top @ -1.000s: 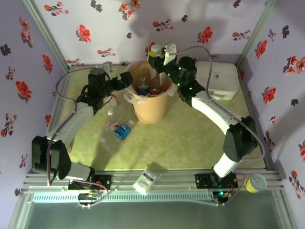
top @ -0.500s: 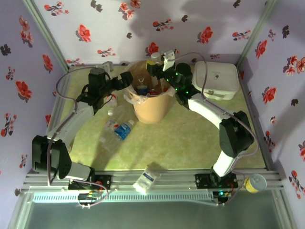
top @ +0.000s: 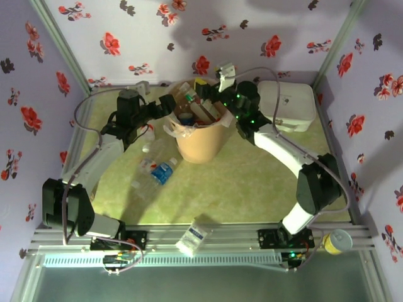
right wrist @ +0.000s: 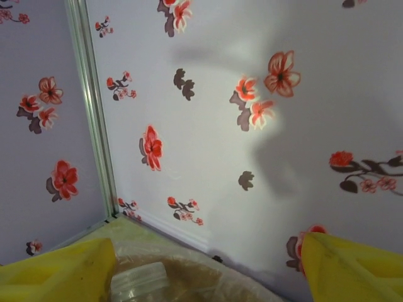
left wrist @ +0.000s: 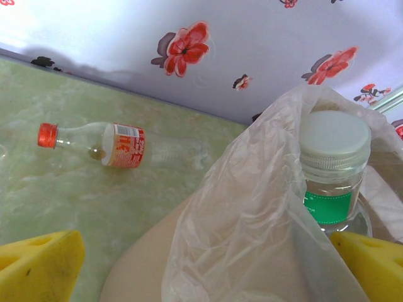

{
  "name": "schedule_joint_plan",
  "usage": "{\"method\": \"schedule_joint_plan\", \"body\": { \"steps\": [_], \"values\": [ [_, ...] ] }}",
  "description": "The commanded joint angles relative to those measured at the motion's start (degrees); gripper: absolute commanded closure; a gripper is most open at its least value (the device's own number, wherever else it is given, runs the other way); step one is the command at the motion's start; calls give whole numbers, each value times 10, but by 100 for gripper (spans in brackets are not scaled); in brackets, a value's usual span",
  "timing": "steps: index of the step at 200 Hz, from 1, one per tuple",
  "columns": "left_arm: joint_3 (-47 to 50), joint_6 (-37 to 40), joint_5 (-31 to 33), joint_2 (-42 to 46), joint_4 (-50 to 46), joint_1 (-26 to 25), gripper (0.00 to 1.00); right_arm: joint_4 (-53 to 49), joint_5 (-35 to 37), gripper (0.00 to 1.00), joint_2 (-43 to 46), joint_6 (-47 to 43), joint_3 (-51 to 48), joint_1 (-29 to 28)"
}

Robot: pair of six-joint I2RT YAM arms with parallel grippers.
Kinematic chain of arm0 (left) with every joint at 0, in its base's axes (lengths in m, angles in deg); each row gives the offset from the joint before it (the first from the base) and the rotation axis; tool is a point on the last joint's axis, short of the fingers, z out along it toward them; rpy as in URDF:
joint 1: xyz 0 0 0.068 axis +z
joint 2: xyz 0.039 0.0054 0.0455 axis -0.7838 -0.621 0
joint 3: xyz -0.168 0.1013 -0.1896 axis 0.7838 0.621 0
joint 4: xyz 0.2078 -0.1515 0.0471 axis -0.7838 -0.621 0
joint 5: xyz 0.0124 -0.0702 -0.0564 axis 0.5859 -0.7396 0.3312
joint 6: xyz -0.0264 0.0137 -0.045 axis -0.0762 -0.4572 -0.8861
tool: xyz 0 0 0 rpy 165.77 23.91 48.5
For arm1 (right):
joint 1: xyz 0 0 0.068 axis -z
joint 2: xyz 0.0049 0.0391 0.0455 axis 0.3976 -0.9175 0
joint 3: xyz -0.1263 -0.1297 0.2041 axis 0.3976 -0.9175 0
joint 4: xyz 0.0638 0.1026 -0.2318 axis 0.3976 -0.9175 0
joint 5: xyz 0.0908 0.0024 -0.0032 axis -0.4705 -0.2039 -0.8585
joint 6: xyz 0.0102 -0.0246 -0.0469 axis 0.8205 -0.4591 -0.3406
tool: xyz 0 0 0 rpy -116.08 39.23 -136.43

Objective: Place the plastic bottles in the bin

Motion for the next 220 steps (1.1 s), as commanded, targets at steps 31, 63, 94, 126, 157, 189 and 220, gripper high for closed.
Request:
{"method": "schedule_joint_plan", "body": {
  "steps": [31,63,94,126,157,189,220],
  "values": [
    [-13,12,-7,3,-5,3,1,-259,107,25,48,-77,115,-6],
    [-17,13,-7,6,-5,3,1,-416,110,39,40,-87,191,-15],
    [-17,11,-7,5,-4,3,1,-556,92,46,-18,-113,298,-38],
    [-12,12,-5,17,-5,3,1,-685,132,44,-98,-138,426,-66],
    [-8,6,-5,25,-1,5,1,-735,136,39,-159,-146,500,-86],
    [-9,4,-5,29,2,7,1,-765,128,37,-225,-148,577,-92],
    [-8,5,-5,31,-1,7,1,-781,142,34,-285,-153,630,-92]
  ]
}}
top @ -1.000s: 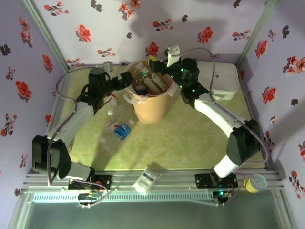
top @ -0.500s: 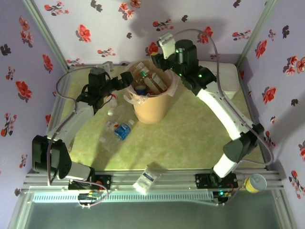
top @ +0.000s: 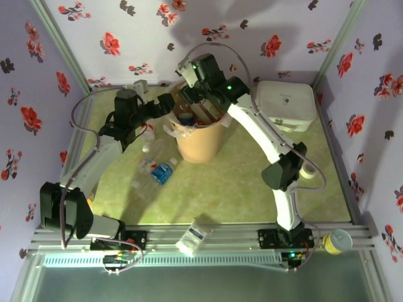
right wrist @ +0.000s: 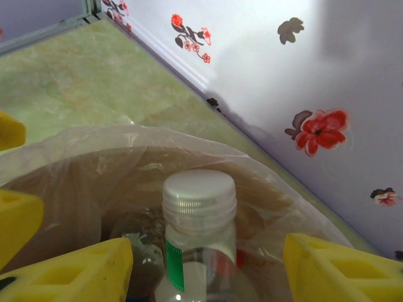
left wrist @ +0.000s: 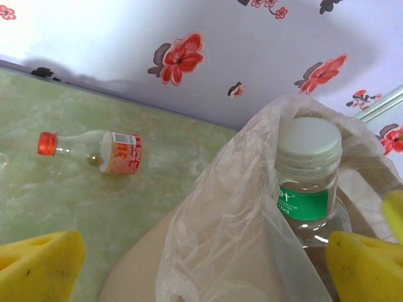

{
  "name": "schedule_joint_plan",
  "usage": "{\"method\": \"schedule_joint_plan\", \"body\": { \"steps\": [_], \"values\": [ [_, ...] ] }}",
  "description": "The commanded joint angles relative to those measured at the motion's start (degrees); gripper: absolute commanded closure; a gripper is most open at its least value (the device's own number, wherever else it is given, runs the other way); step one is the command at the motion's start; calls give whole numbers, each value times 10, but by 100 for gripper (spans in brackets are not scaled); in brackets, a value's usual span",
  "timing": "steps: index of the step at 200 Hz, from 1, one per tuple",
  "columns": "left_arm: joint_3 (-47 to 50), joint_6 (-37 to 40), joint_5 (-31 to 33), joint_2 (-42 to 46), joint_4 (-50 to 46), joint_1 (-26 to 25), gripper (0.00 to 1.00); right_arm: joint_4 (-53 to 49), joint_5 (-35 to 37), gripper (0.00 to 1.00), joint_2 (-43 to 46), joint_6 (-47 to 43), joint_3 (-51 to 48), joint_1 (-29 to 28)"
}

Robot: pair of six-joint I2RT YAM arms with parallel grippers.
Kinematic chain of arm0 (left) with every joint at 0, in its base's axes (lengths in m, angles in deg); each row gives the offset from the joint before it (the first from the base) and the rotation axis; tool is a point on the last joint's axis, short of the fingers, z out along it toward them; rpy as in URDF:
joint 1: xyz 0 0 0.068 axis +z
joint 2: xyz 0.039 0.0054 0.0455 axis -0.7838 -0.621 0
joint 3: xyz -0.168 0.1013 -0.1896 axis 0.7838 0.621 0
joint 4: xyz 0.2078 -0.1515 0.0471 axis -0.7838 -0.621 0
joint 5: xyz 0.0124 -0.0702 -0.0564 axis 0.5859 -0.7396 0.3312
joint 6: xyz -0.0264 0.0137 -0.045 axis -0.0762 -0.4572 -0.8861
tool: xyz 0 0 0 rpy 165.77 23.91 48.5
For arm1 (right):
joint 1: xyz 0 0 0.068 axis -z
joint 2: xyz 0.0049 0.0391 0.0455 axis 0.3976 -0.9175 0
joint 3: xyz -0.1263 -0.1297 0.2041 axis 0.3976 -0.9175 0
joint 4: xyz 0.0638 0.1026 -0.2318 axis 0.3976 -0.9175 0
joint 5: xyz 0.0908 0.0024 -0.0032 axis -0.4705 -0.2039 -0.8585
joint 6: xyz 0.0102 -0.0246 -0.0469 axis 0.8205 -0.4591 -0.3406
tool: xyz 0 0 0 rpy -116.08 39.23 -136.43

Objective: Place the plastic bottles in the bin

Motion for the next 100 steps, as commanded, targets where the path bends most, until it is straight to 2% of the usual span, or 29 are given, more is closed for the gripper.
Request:
{"method": "schedule_joint_plan", "body": {
  "steps": [1,27,61,90,100],
  "values": [
    [-7,3,-5,15,2,6,1,-32,19,34,-32,-13,42,-2],
    [-6,4,-5,18,-1,7,1,-33,32,34,-56,-12,53,-2],
    [-5,5,-5,16,-1,8,1,-33,28,41,-67,-6,53,-1],
    [0,0,-5,14,3,8,1,-27,31,66,-59,4,50,1],
    [1,0,-5,14,4,9,1,-14,27,69,-44,6,41,1]
  ]
}}
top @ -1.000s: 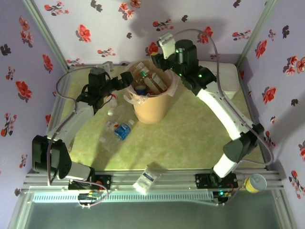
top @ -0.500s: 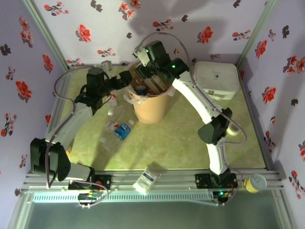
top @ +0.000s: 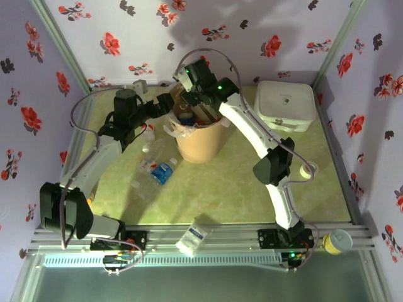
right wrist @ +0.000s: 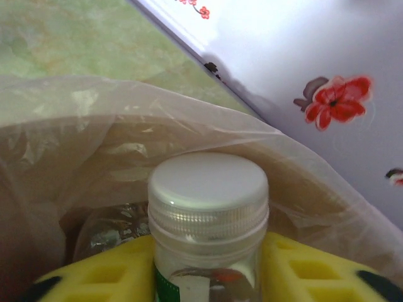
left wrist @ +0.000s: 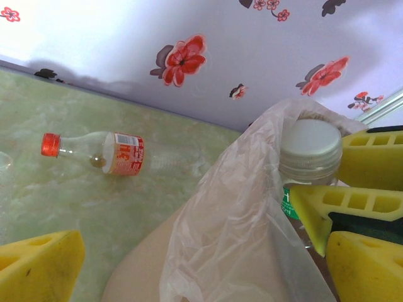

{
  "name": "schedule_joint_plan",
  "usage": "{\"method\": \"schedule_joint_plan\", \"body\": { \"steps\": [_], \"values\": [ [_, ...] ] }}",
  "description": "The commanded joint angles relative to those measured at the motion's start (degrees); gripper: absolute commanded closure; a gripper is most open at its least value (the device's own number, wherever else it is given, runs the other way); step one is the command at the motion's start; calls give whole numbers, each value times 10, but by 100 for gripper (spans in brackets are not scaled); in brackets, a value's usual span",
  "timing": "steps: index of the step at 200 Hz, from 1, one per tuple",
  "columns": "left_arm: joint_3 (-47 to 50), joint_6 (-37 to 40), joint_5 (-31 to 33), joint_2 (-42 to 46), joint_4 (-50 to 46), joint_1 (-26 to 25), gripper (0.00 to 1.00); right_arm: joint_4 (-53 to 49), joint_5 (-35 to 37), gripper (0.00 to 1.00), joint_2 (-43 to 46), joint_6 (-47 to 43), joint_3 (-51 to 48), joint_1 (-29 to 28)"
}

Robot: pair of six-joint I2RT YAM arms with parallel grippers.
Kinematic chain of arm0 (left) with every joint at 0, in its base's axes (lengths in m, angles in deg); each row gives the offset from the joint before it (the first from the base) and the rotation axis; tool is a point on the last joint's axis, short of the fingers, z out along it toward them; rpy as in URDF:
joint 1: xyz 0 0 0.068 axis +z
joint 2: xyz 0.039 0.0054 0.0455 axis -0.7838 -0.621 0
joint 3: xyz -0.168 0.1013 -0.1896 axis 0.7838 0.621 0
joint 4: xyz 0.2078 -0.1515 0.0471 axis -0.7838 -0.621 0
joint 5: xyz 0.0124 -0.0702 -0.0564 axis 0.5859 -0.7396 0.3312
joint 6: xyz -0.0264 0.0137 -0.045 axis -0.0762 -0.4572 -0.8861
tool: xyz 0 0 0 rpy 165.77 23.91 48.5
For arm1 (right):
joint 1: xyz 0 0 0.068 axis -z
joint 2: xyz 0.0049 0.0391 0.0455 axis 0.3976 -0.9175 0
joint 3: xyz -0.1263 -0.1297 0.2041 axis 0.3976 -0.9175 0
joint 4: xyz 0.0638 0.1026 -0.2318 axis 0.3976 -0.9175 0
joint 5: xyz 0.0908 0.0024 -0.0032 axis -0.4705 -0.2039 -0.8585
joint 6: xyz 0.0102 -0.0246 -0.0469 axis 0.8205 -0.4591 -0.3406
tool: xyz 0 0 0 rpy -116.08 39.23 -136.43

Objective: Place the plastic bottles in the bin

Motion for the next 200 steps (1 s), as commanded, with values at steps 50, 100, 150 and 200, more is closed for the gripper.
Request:
{"method": "schedule_joint_plan", "body": {
  "steps": [50,100,150,200],
  "values": [
    [2,-5,-5,8,11,5,1,98,-45,86,125,35,-56,1],
    [18,-26,-13,4,37,7,1,320,-90,89,245,112,-233,19],
    [30,-48,-14,8,55,12,2,834,-205,93,309,333,-532,83],
    [34,-56,-14,15,61,15,2,978,-244,90,237,386,-557,92]
  ]
}}
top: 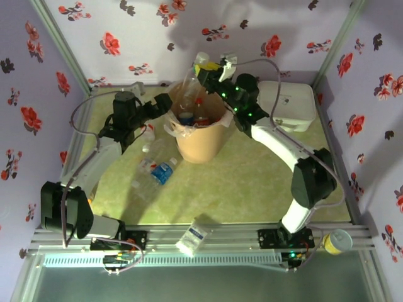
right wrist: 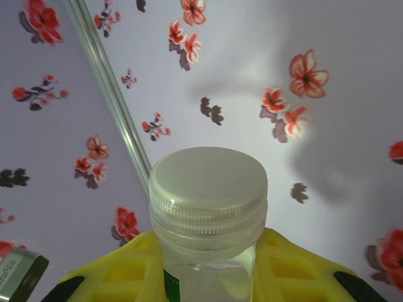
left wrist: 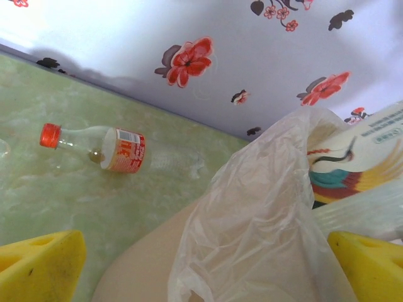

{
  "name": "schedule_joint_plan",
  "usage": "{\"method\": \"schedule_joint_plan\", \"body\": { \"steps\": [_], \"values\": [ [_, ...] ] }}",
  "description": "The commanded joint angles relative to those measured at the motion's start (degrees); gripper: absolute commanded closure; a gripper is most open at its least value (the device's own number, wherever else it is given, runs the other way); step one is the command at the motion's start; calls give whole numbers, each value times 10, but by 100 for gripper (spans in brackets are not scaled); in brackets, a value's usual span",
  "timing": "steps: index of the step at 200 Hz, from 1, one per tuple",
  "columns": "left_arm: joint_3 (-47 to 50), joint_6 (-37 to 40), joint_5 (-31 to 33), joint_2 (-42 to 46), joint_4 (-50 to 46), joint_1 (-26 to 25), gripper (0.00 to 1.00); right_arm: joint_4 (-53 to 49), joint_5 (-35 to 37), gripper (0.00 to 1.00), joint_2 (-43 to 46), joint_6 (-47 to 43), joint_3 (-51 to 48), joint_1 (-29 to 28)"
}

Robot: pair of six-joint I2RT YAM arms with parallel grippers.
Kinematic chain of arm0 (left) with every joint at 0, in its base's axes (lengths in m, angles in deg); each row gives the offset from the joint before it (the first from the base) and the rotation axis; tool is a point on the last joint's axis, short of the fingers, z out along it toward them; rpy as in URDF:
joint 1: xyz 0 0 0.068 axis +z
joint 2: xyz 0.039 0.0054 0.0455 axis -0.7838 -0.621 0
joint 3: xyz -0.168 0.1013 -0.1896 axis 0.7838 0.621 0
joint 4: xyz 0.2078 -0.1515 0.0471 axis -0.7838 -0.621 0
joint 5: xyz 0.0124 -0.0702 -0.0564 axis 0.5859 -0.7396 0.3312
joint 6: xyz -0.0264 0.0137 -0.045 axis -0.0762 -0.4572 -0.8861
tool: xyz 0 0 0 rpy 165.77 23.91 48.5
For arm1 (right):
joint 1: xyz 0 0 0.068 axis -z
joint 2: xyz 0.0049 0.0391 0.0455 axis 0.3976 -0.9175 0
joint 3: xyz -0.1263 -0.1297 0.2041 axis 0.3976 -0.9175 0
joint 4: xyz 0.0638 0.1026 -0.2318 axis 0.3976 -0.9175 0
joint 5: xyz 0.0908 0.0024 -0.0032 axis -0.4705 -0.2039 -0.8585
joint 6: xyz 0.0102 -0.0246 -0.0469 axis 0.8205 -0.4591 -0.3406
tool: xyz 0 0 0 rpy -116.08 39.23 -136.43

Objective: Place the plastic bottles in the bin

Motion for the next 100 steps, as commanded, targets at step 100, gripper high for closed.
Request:
{"method": "schedule_joint_plan", "body": {
  "steps": [100],
  "values": [
    [-8,3,-7,0,11,6,3,-10,-58,83,3,-65,-25,-23]
  ]
}}
